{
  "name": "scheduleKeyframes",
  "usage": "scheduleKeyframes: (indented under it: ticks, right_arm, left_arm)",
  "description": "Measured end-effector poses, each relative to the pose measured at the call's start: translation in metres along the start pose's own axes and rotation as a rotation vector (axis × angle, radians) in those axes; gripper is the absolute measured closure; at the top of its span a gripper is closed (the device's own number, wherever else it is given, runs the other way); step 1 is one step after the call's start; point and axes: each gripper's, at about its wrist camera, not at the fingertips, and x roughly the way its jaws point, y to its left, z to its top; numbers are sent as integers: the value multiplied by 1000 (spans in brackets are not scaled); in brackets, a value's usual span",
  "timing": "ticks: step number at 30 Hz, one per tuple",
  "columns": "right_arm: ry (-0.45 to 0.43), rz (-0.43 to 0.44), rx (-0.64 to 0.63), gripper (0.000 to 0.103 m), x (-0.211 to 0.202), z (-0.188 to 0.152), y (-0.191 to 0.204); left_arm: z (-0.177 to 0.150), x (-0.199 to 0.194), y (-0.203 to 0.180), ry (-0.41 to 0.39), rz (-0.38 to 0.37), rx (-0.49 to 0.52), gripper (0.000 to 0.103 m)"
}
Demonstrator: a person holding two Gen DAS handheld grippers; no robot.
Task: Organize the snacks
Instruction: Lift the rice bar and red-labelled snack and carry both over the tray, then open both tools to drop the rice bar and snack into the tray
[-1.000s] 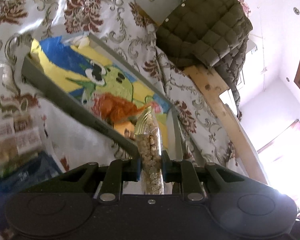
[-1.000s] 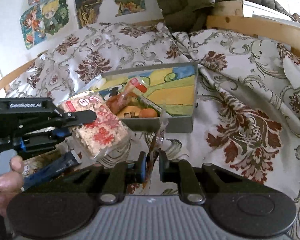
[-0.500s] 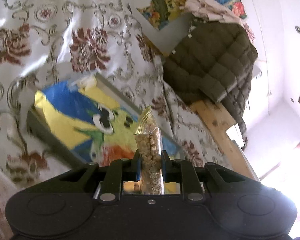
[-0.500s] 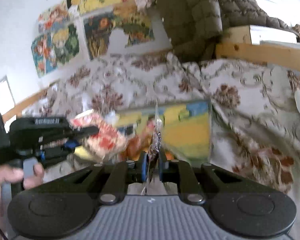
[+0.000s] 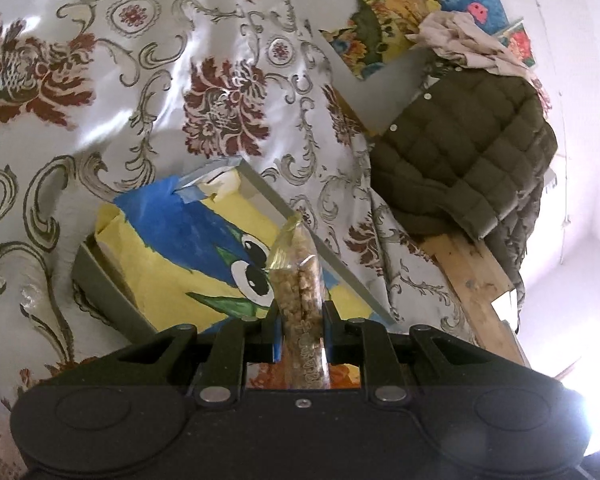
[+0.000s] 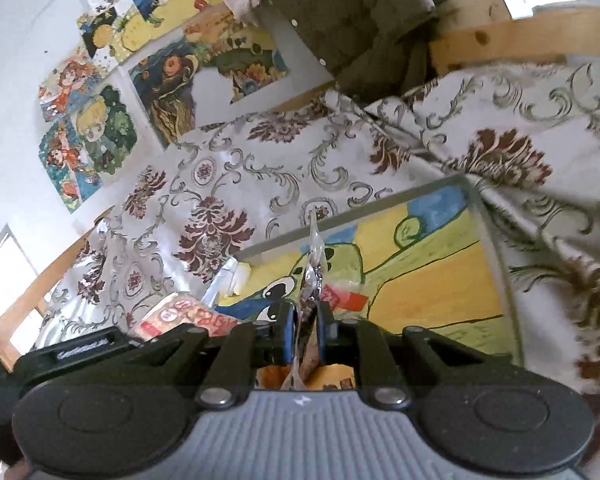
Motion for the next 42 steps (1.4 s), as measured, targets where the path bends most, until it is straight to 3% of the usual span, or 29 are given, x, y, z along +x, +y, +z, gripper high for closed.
scheduleKeyframes:
  ticks: [7,10,13,15,20,28,32,38,42]
  right_arm:
    - [12,-22,0,90,17,-7,-3]
    - [13,-39,-24,90,19,-9,-1]
    - [21,-58,-52,87,19,-12,2]
    - [14,-76,-77,79,18,-14,4]
    - [2,-117,-111,72,13,-14,8]
    - [-38,-167,-132,60,-4,-8,7]
    - [-85,-174,-150,44,-23,-1,10]
    - [-161,-170,-177,18,-60,10,21]
    - [-212,-165,-226,8,-88,13,33]
  left_arm:
    - [1,7,5,23,46,9,82]
    - [3,7,-4,33,110,81,74]
    - [2,7,-15,32,171,182,49]
    - [0,5,-22,14,207,234,27]
    - [-3,-1,-41,-6,198,364,11]
    - [-3,-16,-55,-4,177,357,7]
    - [-1,-31,-67,-42,183,393,1]
    - [-8,-64,-94,-110,225,534,1]
    - [-14,-92,-108,-160,249,599,1]
